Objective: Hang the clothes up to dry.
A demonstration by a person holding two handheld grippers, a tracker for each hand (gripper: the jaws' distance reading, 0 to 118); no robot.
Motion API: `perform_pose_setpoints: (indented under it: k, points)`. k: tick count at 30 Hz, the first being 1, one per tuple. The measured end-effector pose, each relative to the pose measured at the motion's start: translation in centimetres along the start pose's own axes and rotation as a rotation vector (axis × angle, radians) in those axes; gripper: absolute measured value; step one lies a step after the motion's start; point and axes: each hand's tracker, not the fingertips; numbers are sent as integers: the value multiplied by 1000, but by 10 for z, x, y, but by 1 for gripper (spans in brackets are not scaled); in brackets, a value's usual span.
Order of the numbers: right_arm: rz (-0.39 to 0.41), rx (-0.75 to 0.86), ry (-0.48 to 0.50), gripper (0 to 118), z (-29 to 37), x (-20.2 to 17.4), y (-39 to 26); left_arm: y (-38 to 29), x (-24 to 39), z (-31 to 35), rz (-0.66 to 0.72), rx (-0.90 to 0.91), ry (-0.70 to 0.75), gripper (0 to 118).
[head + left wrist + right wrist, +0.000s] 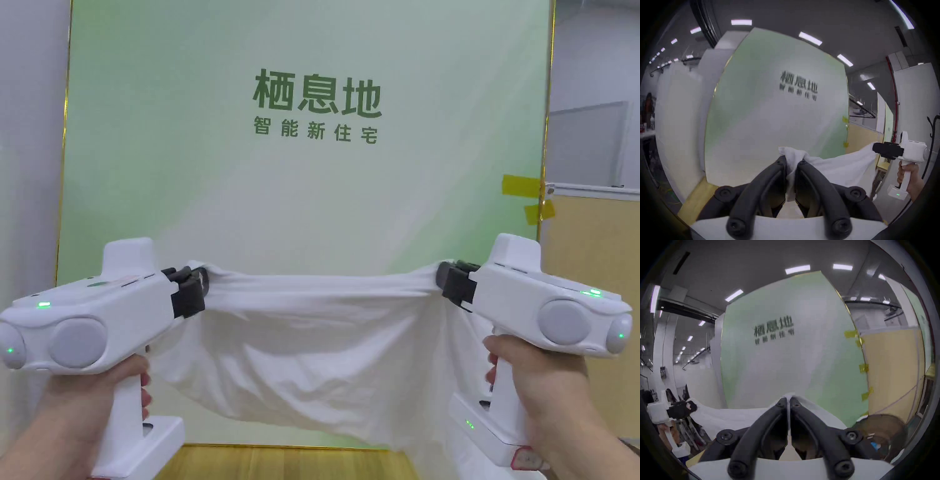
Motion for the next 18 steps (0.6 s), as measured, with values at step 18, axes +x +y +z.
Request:
perform_pose_setpoints:
  k: [18]
  points:
    - [89, 8, -4, 2, -52, -28, 62, 57, 7, -55, -101, 13, 62, 10]
